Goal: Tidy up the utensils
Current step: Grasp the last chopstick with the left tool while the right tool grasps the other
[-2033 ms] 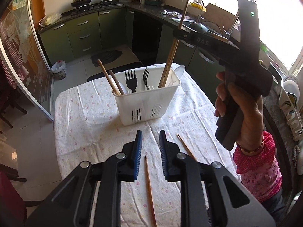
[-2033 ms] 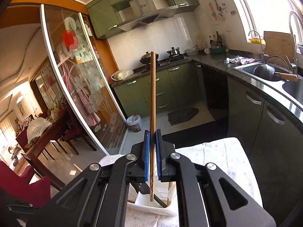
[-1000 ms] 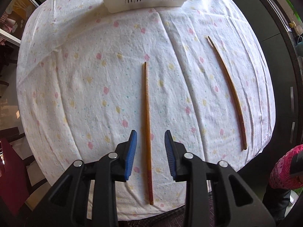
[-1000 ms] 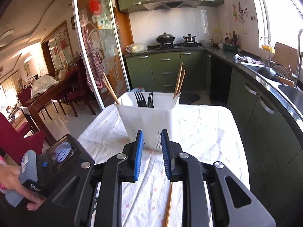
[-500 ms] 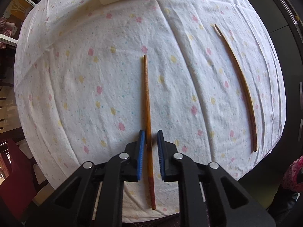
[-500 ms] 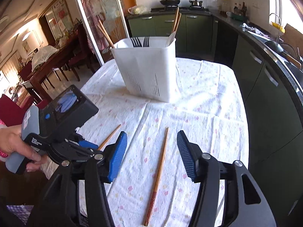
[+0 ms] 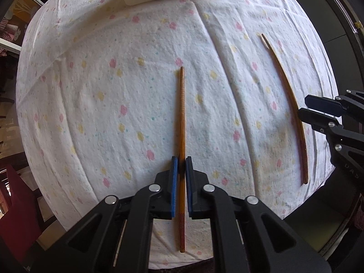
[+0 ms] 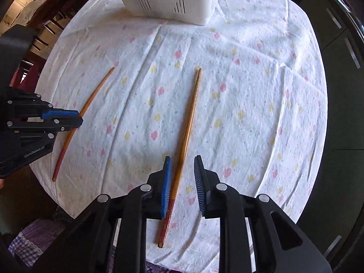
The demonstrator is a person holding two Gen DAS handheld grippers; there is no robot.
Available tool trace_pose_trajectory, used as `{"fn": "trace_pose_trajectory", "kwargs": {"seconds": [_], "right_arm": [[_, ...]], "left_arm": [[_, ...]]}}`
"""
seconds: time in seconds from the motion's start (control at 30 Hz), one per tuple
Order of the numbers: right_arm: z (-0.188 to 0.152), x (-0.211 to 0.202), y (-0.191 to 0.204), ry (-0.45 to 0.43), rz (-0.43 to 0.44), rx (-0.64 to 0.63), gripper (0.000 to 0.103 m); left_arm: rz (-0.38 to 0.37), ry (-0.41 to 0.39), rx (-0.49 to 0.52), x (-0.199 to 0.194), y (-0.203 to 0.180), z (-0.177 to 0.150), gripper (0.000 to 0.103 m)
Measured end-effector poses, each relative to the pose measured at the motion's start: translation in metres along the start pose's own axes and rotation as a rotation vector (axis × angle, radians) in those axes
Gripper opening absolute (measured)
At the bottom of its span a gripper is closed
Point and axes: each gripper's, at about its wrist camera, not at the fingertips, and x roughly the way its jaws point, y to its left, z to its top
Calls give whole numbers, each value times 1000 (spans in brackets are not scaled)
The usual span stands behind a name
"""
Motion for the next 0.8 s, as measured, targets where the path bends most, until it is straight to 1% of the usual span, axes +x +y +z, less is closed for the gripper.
{"fn": "trace_pose_trajectory", "kwargs": {"seconds": [0.2,0.43,0.47,0.5,0.57,0.6,0.63,0.67,0.73,0.8], "right_arm": [[10,3,3,35,-15,5,21],[20,15,9,107,-18,12,21],[21,15,9,112,-27,12,19],[22,15,10,117,-44,7,15],[27,16,13,118,-57,5,14],[26,15,12,117,-56,7,10],[25,15,9,113,-50,16,9],[20,16,7,104,-45,23,8],[17,14,8,77,-39,27,8],[12,10,5,41,0,38,8]], "left_arm": [[1,-4,8,-2,0,0,7],[2,-7,11,-1,2,-2,7],[2,-8,10,-1,2,-2,7],[2,-9,9,-1,2,-2,7],[-3,-15,4,-2,1,-2,7],[-7,-19,2,-3,2,-3,7],[-15,-24,0,-4,3,-4,7],[-25,-31,-4,-6,5,-5,7],[-39,-47,-5,-9,8,-6,7],[-49,-64,-7,-15,11,-9,7]]}}
